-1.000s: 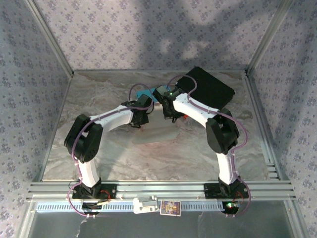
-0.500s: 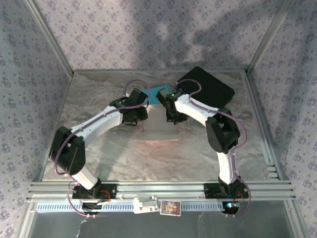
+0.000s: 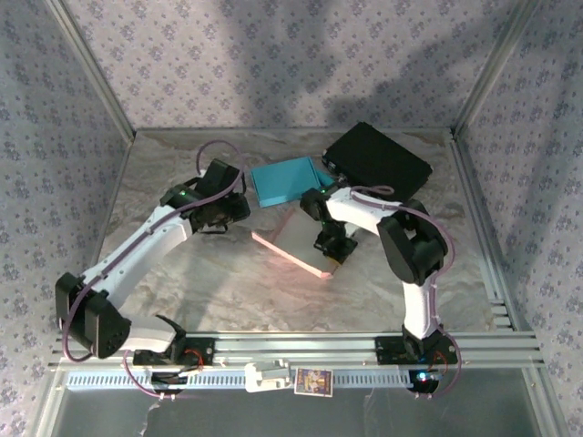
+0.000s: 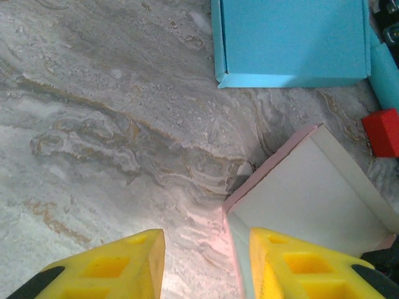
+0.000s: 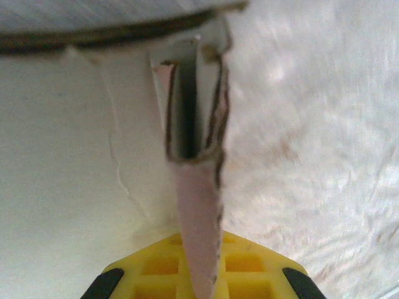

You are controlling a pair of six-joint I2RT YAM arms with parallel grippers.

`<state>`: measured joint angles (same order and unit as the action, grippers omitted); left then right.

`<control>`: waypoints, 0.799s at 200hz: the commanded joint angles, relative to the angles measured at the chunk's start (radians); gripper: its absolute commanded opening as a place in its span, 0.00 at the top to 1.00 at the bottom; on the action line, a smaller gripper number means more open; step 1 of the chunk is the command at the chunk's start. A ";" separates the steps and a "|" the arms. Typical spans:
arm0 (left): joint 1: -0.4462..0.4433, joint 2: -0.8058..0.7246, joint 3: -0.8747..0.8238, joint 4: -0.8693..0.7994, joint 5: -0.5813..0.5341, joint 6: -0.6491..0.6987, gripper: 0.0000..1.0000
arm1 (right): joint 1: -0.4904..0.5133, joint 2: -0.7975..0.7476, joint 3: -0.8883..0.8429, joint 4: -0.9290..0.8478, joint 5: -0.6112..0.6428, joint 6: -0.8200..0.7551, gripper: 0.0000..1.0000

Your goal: Fold the paper box

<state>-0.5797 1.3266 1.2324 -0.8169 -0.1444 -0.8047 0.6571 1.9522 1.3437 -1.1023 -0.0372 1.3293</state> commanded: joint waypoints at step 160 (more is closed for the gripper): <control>0.075 -0.200 -0.359 0.086 0.236 -0.072 0.66 | 0.001 -0.097 -0.261 0.223 -0.354 0.643 1.00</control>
<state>-0.5102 1.1206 0.9073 -0.8017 0.0231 -0.8398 0.6594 1.8412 1.1011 -0.9173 -0.3843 1.9045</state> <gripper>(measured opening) 0.345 0.077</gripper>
